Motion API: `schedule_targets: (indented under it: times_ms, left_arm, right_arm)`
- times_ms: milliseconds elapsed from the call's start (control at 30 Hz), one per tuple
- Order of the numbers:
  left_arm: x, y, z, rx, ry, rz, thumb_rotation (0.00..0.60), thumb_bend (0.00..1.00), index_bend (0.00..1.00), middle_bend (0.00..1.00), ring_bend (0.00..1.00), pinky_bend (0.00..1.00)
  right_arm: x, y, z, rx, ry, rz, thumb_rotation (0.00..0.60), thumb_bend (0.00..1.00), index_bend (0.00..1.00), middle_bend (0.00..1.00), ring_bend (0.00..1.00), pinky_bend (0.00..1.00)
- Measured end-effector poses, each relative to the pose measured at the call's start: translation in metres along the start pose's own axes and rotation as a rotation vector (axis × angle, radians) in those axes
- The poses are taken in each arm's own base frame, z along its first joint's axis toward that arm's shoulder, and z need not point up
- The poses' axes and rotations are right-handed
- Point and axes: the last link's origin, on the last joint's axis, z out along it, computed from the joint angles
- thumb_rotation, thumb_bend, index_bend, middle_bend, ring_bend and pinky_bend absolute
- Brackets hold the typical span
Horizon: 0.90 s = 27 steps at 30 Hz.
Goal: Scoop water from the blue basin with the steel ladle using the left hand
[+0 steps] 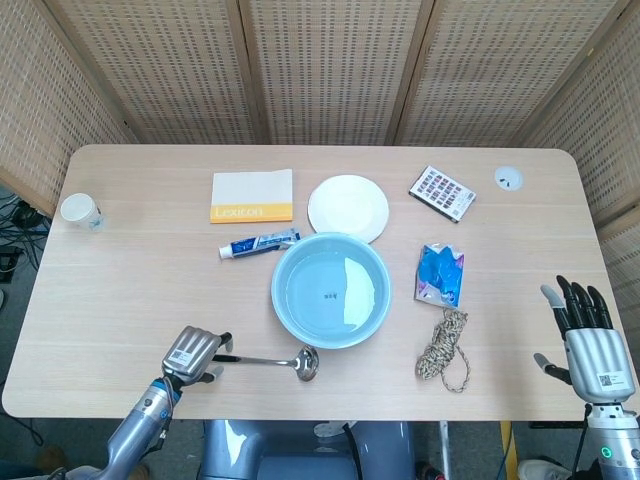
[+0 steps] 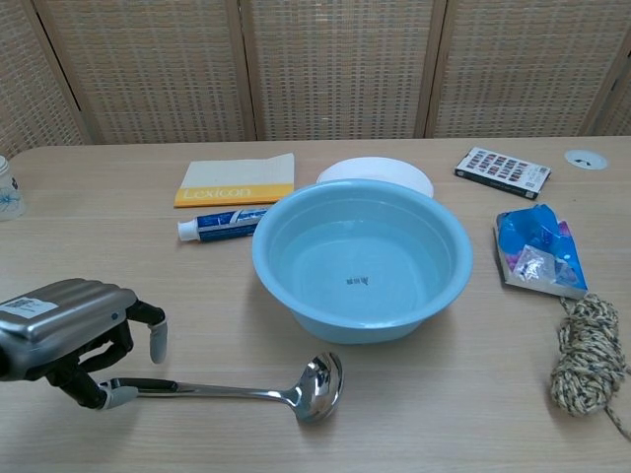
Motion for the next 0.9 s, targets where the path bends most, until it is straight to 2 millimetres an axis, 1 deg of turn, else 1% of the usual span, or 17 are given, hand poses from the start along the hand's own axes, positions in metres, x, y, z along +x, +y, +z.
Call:
schedule_targets:
  times_ms: [133, 533, 900]
  left_arm:
    - [-0.006, 0.001, 0.003, 0.006, -0.014, 0.007, 0.6, 0.36, 0.49, 0.91, 1.0, 1.0]
    - [-0.015, 0.004, 0.009, 0.008, -0.027, 0.007, 0.6, 0.36, 0.48, 0.9, 1.0, 1.0]
    - [-0.022, 0.008, 0.019, 0.013, -0.032, 0.0, 0.6, 0.36, 0.47, 0.91, 1.0, 1.0]
  right_arm:
    - [0.0, 0.001, 0.001, -0.001, -0.004, 0.007, 0.6, 0.0, 0.0, 0.0, 0.0, 0.0]
    - [-0.001, 0.001, 0.001, -0.003, -0.012, 0.009, 0.6, 0.0, 0.0, 0.0, 0.0, 0.0]
    - [0.0, 0.003, 0.002, -0.008, -0.016, 0.015, 0.6, 0.0, 0.0, 0.0, 0.0, 0.0]
